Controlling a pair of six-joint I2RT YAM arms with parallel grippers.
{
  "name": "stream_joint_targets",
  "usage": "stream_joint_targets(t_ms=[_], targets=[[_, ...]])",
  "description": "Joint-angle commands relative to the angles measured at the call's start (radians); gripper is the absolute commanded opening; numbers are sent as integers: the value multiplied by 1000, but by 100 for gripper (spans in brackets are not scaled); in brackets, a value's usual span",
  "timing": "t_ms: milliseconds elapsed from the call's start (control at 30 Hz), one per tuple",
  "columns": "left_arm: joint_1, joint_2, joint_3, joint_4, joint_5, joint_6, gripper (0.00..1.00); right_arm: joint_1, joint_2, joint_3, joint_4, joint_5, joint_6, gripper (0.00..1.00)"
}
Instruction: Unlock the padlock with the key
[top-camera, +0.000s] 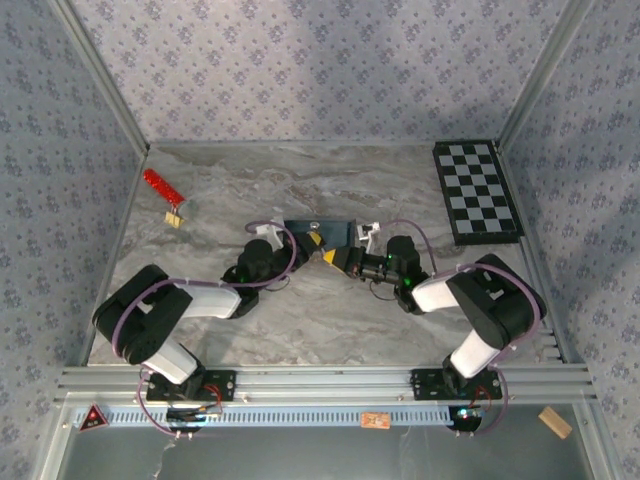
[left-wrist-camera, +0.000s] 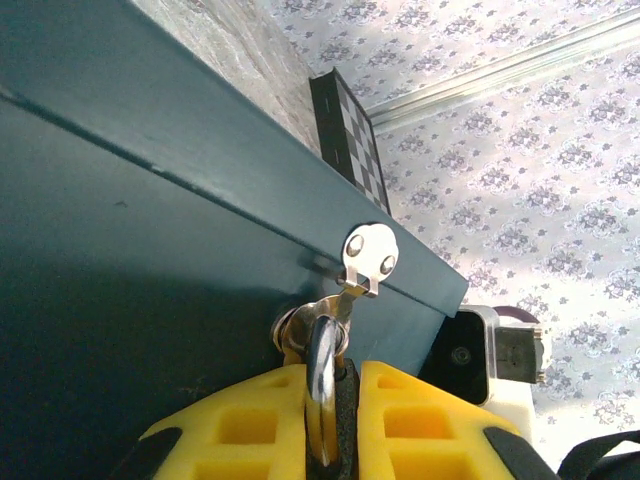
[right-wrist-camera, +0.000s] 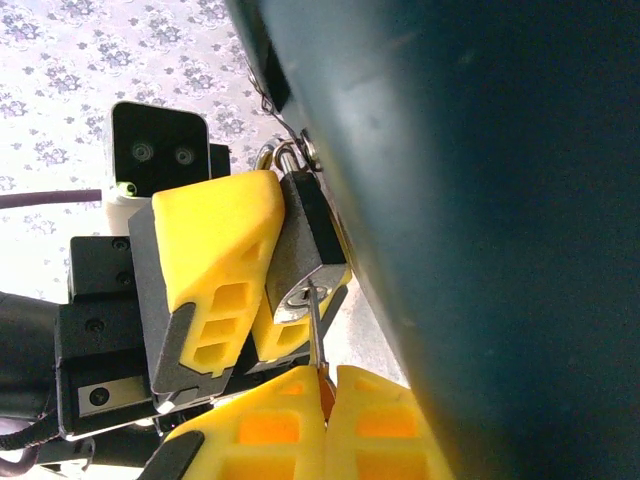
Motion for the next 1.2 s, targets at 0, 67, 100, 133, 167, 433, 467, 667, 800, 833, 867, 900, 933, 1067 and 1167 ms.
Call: stream_joint_targets(t_ms=[0, 67, 100, 133, 167, 433, 467, 667, 800, 833, 867, 900, 933, 1067, 1167], targets=[[-59, -40, 25, 115, 360, 3, 0, 18, 42, 44, 138, 46, -34, 0], [-60, -44, 36, 109, 392, -1, 0, 22, 42, 51, 143, 17, -68, 0], [-59, -42, 42, 107, 421, -3, 0, 21, 34, 53, 141, 8, -88, 0], [-60, -43, 49, 102, 446, -4, 0, 20, 21, 53, 131, 3, -109, 0], [-60, -49, 49, 97, 460, -3, 0, 17, 4, 58, 107, -3, -135, 0], [-46, -146, 60, -95, 516, 78, 0, -75, -51, 58, 12, -31, -173, 0], [-42, -154, 60, -106, 524, 83, 0, -92, -49, 48, 23, -33, -162, 0], [-35, -171, 68, -130, 548, 94, 0, -94, -23, 41, 67, -35, -114, 0], [-35, -182, 65, -153, 537, 109, 0, -95, -55, 22, 68, -3, -106, 0], [-34, -187, 61, -157, 533, 112, 0, -98, -68, 18, 61, 2, -105, 0], [-31, -190, 59, -161, 529, 114, 0, -99, -78, 14, 54, 6, -105, 0], [-28, -194, 56, -164, 519, 117, 0, -101, -89, 15, 44, 9, -107, 0], [-29, -198, 51, -168, 509, 119, 0, -101, -98, 17, 18, 14, -109, 0], [-29, -197, 40, -167, 459, 119, 0, -73, -99, 19, -21, 49, -115, 0], [-28, -198, 26, -154, 427, 114, 0, -68, -83, 6, 10, 74, -77, 0]])
